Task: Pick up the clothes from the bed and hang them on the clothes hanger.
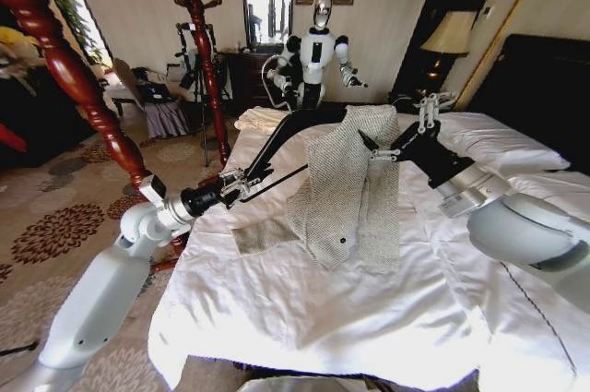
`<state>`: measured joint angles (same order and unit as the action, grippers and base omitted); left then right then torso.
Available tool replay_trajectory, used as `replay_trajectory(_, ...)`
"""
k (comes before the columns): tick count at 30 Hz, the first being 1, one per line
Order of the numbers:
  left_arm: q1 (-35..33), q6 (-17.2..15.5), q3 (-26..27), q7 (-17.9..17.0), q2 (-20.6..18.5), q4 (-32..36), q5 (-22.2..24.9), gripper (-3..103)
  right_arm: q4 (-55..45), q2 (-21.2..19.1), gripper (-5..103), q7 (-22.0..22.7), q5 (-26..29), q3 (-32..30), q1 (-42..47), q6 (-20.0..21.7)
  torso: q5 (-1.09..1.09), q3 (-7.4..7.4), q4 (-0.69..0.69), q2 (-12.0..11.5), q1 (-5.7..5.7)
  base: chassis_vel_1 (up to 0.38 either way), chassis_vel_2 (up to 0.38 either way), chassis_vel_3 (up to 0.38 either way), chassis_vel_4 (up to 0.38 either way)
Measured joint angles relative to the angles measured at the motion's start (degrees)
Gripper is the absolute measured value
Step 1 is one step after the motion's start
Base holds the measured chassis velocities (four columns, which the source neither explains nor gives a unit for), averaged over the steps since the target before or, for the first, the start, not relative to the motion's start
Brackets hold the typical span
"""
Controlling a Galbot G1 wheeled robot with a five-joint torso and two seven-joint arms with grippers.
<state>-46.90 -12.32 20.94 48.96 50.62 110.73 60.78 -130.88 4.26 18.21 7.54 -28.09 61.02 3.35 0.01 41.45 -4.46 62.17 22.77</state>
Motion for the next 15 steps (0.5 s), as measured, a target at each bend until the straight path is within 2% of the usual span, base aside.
replay_trajectory(4,-0.4,0.0,-0.4,-0.1,0.3,0.5,-0.6,18,0.0,0.0,102,-0.3,0.0,0.0,0.0,-0.1,-0.01,0.0,0.0,0.0,0.0,0.0,0.0,0.0,0.0)
replay_trajectory(5,-0.4,0.0,-0.6,-0.1,0.4,0.6,-0.8,18,0.0,0.0,98,-0.3,0.0,0.0,0.0,-0.1,-0.01,0.0,0.0,0.0,0.0,0.0,0.0,0.0,0.0)
replay_trajectory(6,-0.4,0.0,-0.6,-0.1,0.5,0.6,-0.8,18,0.0,0.0,98,-0.3,0.0,0.0,0.0,-0.1,-0.01,0.0,0.0,0.0,0.0,0.0,0.0,0.0,0.0)
replay_trajectory(8,-0.4,-0.1,-0.9,-0.2,0.7,0.8,-0.9,18,0.0,0.2,88,-0.4,0.0,0.0,0.0,-0.1,0.0,0.0,0.0,0.0,0.0,0.0,0.0,0.0,0.0)
replay_trajectory(9,-0.4,-0.1,-0.9,-0.2,0.7,0.8,-0.9,18,0.0,0.2,88,-0.4,0.0,0.0,0.0,-0.1,0.0,0.0,0.0,0.0,0.0,0.0,0.0,0.0,0.0)
replay_trajectory(12,-0.3,-0.1,-1.1,-0.3,0.8,1.1,-1.0,18,-0.1,0.7,72,-0.8,-0.1,0.0,0.1,-0.1,-0.01,0.0,0.0,0.0,0.0,0.0,0.0,0.0,0.0)
replay_trajectory(14,-0.3,-0.2,-1.2,-0.3,0.8,1.2,-1.0,18,-0.1,0.8,72,-1.0,-0.1,0.0,0.2,-0.2,0.0,0.0,0.0,0.0,0.0,0.0,0.0,0.0,0.0)
replay_trajectory(15,-0.3,-0.2,-1.2,-0.3,0.9,1.4,-1.0,18,-0.1,1.0,66,-1.3,-0.2,0.0,0.2,-0.3,0.0,0.0,0.0,0.0,0.0,0.0,0.0,0.0,0.0)
